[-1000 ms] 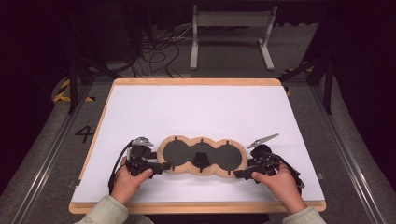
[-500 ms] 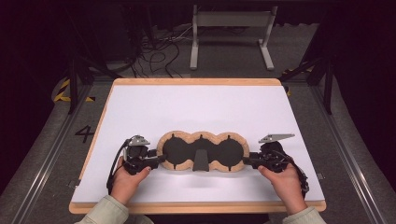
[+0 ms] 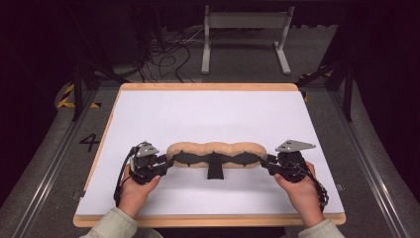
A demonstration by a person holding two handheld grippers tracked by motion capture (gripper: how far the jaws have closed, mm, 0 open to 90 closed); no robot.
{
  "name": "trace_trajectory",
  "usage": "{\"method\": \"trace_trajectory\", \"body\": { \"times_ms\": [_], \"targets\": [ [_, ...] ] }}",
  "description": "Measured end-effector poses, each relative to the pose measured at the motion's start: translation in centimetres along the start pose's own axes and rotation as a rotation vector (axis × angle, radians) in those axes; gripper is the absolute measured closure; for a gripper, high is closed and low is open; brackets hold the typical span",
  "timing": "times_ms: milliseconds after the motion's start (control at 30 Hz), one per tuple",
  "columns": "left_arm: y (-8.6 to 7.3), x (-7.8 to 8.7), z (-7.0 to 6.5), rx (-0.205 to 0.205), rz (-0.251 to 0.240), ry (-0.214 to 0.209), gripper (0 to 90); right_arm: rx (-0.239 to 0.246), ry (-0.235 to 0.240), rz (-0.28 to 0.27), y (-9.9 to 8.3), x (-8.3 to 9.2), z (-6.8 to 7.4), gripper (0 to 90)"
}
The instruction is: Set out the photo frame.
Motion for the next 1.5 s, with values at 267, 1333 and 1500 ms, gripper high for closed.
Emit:
{"method": "trace_trajectory", "body": {
  "times_ms": [267, 1333, 1500],
  "targets": [
    [-0.1, -0.4, -0.4, -0.044, 0.007, 0.005, 68.4, 0.026, -0.045, 0.038, -0.6, -0.9, -0.3, 70.2],
    [-0.8, 2.8, 1.5, -0.147, -0.040, 0.051, 89.8, 0.177, -0.032, 0.019, -2.4, 1.0, 0.6, 90.0],
    [-0.1, 2.1, 2.0, -0.121, -0.062, 0.056, 89.8, 0.179, -0.007, 0.034, -2.5, 0.5, 0.9, 90.0]
  ]
}}
Point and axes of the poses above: each handheld gripper's, and its own axes: x roughly backward along the jaws, y roughly out of its top, z roughly to its left, the point moved 6 cm from there along -x, roughly forward along the jaws, and after that the axes turned 13 degrees about z, right-handed, at the moved point
